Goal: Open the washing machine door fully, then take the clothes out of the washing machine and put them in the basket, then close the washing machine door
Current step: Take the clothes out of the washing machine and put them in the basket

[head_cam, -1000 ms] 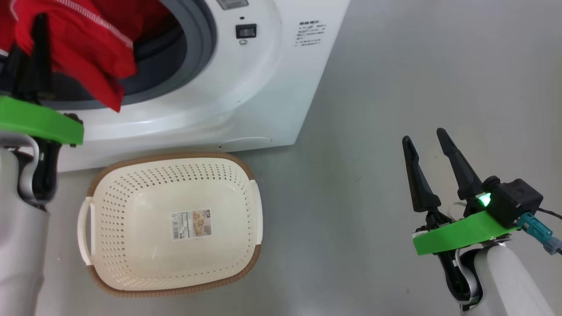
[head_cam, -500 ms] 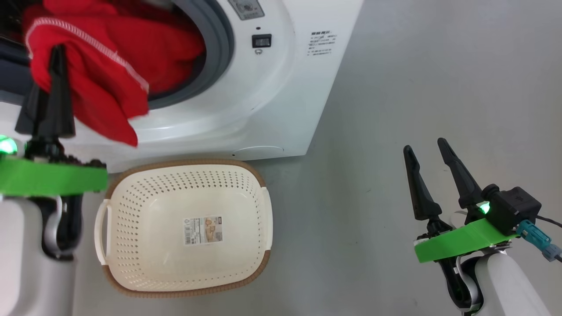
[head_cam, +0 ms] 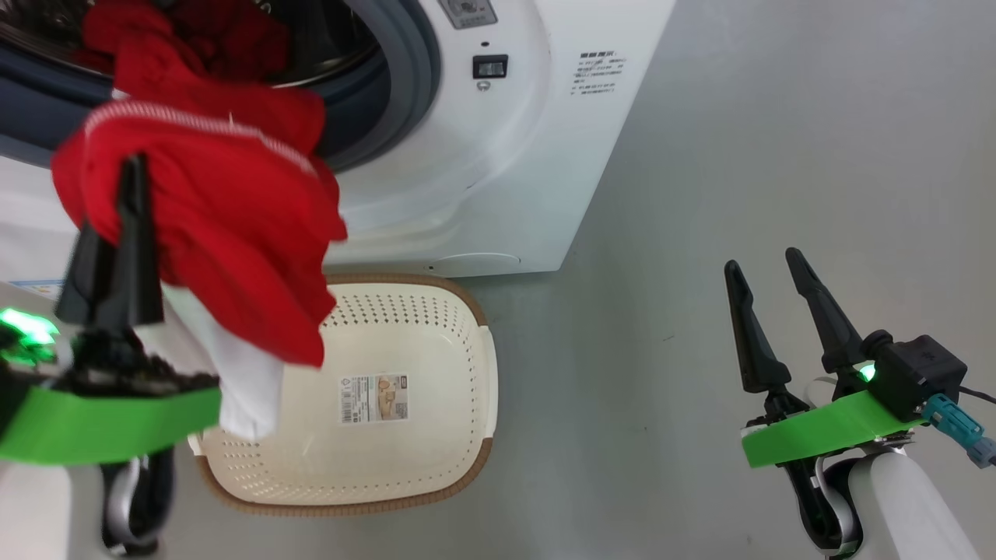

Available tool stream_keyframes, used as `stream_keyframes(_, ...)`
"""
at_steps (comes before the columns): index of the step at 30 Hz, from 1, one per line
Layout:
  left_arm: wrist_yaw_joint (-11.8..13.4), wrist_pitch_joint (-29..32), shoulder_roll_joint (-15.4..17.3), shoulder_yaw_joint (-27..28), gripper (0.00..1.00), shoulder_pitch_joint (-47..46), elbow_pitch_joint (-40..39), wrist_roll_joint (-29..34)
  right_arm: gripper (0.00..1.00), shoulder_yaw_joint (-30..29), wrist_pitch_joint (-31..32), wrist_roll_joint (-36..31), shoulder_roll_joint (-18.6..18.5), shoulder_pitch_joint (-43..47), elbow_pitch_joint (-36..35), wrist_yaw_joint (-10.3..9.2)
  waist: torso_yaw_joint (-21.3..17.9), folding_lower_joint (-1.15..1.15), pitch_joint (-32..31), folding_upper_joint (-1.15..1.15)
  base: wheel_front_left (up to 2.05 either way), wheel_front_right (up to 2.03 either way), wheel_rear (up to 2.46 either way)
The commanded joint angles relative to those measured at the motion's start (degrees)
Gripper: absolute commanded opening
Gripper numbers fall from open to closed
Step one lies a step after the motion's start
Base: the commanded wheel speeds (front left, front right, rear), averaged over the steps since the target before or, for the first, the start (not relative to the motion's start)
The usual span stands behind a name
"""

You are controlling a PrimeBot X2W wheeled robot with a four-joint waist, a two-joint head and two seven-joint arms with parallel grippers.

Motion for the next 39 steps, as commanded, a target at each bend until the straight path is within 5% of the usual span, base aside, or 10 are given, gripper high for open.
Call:
stream_keyframes(1, -0.3, -0.3, 0.8, 2.0, 0.0, 2.1, -1.7, 0.4, 1.0, 1.3, -0.4, -0.4, 0.1, -0.2, -1.4, 0.36, 0.1, 0.0, 0.3, 0.0, 0.0, 0.0, 0.0)
stream_keyframes(13, -0.3, -0.3, -1.1, -2.3, 0.0, 6.7, 12.4, 0.0, 1.0, 1.7, -0.4, -0.3, 0.1, -1.5, -2.0, 0.36, -0.1, 0.0, 3.7, 0.0, 0.0, 0.0, 0.0)
stream_keyframes(39, -0.3, -0.3, 4.2, -18.2, 0.0, -10.9, 49.7, -4.4, 1.0, 4.1, -0.4, 0.5, 0.1, -7.1, -4.2, 0.36, -4.3, 0.0, 18.1, 0.0, 0.0, 0.0, 0.0)
